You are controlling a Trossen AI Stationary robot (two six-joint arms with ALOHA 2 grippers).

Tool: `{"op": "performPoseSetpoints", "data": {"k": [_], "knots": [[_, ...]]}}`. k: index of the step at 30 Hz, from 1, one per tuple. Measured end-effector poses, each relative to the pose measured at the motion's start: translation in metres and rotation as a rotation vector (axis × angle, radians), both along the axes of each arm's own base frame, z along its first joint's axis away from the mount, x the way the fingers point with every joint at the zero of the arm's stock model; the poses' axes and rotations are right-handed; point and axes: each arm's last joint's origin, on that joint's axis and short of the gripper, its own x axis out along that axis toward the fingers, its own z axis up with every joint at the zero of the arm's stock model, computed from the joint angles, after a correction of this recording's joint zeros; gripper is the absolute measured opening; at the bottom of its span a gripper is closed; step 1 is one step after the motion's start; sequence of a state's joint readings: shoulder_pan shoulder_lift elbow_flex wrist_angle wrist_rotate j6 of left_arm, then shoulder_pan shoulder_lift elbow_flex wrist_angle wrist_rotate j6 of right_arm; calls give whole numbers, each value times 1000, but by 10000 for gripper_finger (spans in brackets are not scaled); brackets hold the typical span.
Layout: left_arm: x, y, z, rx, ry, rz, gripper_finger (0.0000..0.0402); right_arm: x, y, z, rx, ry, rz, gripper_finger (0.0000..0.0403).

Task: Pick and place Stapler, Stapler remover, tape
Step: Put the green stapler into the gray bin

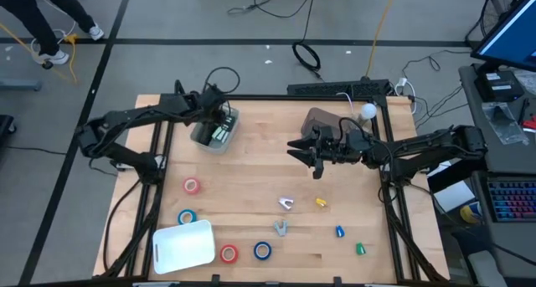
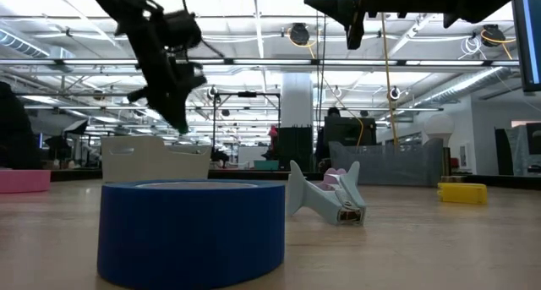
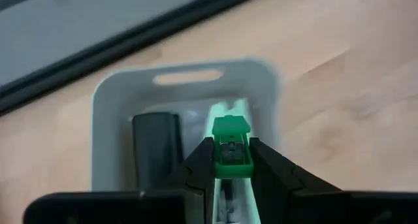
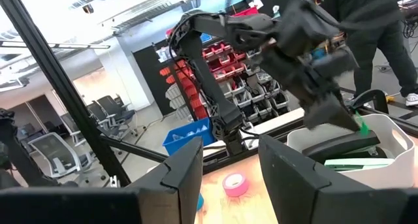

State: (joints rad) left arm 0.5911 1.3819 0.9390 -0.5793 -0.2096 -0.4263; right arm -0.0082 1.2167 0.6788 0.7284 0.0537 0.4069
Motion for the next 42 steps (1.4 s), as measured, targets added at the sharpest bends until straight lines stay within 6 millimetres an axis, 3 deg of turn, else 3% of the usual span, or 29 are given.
{"op": "performPoseSetpoints", "data": {"k": [22,42], "knots": [[11,40,-47,-39,59,39,75,0,0,0,19,0,-3,141],[8,46,-46,4,73,17,92,0,0,0,19,0,-1,141]]}}
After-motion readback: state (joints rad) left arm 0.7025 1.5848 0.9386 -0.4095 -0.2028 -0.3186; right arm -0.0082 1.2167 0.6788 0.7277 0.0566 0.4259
